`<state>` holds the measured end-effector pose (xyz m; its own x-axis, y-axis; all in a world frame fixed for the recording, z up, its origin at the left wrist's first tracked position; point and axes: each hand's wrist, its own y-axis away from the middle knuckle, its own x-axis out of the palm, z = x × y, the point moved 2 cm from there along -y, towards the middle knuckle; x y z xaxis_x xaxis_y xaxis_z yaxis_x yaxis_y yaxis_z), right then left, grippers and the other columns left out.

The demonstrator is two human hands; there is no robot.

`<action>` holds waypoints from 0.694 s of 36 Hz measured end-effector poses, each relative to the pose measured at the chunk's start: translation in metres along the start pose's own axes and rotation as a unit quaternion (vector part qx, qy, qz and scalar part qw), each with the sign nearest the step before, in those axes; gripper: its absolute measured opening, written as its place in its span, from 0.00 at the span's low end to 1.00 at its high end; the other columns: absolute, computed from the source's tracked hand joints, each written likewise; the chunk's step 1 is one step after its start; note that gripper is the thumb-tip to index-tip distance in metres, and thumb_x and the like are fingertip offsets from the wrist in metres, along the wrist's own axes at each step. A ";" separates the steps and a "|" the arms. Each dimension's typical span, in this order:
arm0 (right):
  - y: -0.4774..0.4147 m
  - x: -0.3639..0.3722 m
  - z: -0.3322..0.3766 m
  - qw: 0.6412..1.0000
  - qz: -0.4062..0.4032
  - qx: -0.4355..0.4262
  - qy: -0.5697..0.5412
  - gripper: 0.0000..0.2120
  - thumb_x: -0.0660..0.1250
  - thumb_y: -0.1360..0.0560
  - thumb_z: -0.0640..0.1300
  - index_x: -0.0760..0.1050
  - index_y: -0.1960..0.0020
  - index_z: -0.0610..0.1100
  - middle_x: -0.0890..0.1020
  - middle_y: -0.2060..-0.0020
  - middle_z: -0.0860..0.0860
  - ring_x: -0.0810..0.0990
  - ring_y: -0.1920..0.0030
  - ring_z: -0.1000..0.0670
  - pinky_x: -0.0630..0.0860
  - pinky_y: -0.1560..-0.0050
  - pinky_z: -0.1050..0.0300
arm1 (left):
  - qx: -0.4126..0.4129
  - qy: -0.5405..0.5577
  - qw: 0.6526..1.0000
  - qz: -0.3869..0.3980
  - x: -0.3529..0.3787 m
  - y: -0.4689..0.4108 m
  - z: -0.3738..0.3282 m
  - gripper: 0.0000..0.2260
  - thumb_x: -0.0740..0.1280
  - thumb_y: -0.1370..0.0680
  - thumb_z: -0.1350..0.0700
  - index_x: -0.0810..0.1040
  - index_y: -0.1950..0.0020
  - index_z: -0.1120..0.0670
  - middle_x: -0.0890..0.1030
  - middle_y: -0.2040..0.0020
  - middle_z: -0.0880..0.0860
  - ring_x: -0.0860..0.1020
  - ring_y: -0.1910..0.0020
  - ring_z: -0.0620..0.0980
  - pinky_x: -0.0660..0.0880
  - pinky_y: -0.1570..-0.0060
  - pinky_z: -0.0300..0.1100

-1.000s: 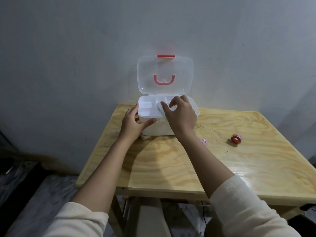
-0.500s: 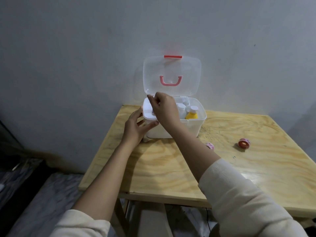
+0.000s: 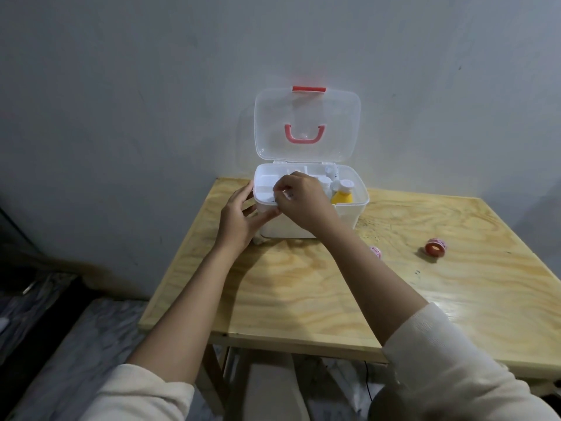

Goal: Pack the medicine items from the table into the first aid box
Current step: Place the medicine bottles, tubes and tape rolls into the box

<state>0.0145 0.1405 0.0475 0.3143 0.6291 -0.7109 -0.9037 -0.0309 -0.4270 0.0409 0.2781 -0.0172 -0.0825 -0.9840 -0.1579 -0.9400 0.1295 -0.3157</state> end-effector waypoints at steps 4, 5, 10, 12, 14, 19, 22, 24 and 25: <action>-0.005 -0.006 0.001 0.999 0.036 0.037 -0.009 0.10 0.65 0.30 0.38 0.81 0.51 0.41 0.82 0.51 0.46 0.75 0.54 0.53 0.69 0.54 0.63 | -0.003 0.010 1.000 0.001 0.001 0.001 0.000 0.39 0.77 0.36 0.43 0.72 0.28 0.53 0.76 0.33 0.51 0.74 0.33 0.47 0.75 0.40 0.34; -0.006 -0.006 0.001 0.998 0.044 0.044 -0.012 0.09 0.65 0.30 0.38 0.82 0.51 0.42 0.83 0.51 0.47 0.75 0.55 0.55 0.69 0.54 0.63 | -0.004 0.011 1.000 0.000 0.001 0.001 0.000 0.38 0.78 0.35 0.45 0.71 0.28 0.53 0.76 0.32 0.51 0.74 0.32 0.47 0.75 0.41 0.32; -0.010 -0.006 0.002 0.997 0.023 0.060 -0.033 0.06 0.72 0.32 0.42 0.83 0.56 0.42 0.85 0.56 0.47 0.76 0.58 0.55 0.70 0.58 0.63 | -0.004 0.012 1.000 -0.013 0.002 0.001 0.000 0.35 0.78 0.31 0.54 0.70 0.26 0.55 0.74 0.31 0.52 0.72 0.32 0.47 0.73 0.46 0.25; -0.011 -0.005 0.002 0.997 0.013 0.065 -0.034 0.09 0.74 0.33 0.43 0.82 0.55 0.40 0.85 0.56 0.47 0.76 0.58 0.55 0.69 0.58 0.62 | -0.005 0.011 1.000 -0.018 0.002 0.001 -0.001 0.35 0.78 0.31 0.55 0.69 0.26 0.56 0.74 0.31 0.53 0.72 0.32 0.47 0.73 0.47 0.24; -0.012 -0.004 0.004 0.997 0.013 0.062 -0.032 0.10 0.73 0.32 0.44 0.82 0.54 0.39 0.85 0.55 0.46 0.75 0.58 0.55 0.69 0.58 0.62 | -0.007 0.011 1.000 -0.021 0.002 0.001 0.000 0.36 0.78 0.31 0.55 0.69 0.26 0.57 0.74 0.30 0.53 0.72 0.31 0.48 0.72 0.48 0.23; -0.010 -0.004 0.006 0.998 0.036 0.055 -0.011 0.10 0.69 0.29 0.41 0.81 0.48 0.39 0.84 0.50 0.44 0.78 0.52 0.50 0.70 0.53 0.63 | -0.001 -0.001 1.000 -0.019 0.002 0.000 -0.001 0.34 0.77 0.30 0.55 0.70 0.27 0.56 0.74 0.31 0.53 0.73 0.32 0.48 0.72 0.48 0.23; -0.011 -0.008 0.005 0.997 0.040 0.059 -0.010 0.09 0.70 0.30 0.39 0.82 0.50 0.39 0.85 0.52 0.44 0.81 0.51 0.48 0.72 0.52 0.62 | -0.005 -0.003 1.000 -0.014 0.002 0.001 -0.001 0.35 0.78 0.31 0.53 0.70 0.26 0.55 0.74 0.31 0.52 0.73 0.32 0.47 0.73 0.44 0.27; -0.012 -0.009 0.004 0.997 0.034 0.065 -0.015 0.08 0.71 0.31 0.38 0.82 0.53 0.38 0.85 0.55 0.44 0.81 0.53 0.48 0.73 0.55 0.62 | -0.008 0.001 1.000 -0.013 0.002 0.002 -0.001 0.36 0.78 0.32 0.52 0.70 0.26 0.55 0.74 0.31 0.52 0.73 0.32 0.46 0.74 0.40 0.31; -0.012 -0.008 0.004 0.997 0.030 0.067 -0.018 0.07 0.71 0.32 0.38 0.82 0.54 0.38 0.85 0.56 0.44 0.81 0.54 0.48 0.72 0.57 0.63 | -0.008 0.001 1.000 -0.014 0.002 0.002 -0.001 0.35 0.78 0.32 0.53 0.70 0.27 0.55 0.75 0.31 0.52 0.73 0.32 0.46 0.74 0.41 0.30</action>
<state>0.0213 0.1387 0.0607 0.2511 0.6563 -0.7115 -0.9517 0.0333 -0.3051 0.0388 0.2761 -0.0171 -0.0575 -0.9875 -0.1469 -0.9473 0.1004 -0.3042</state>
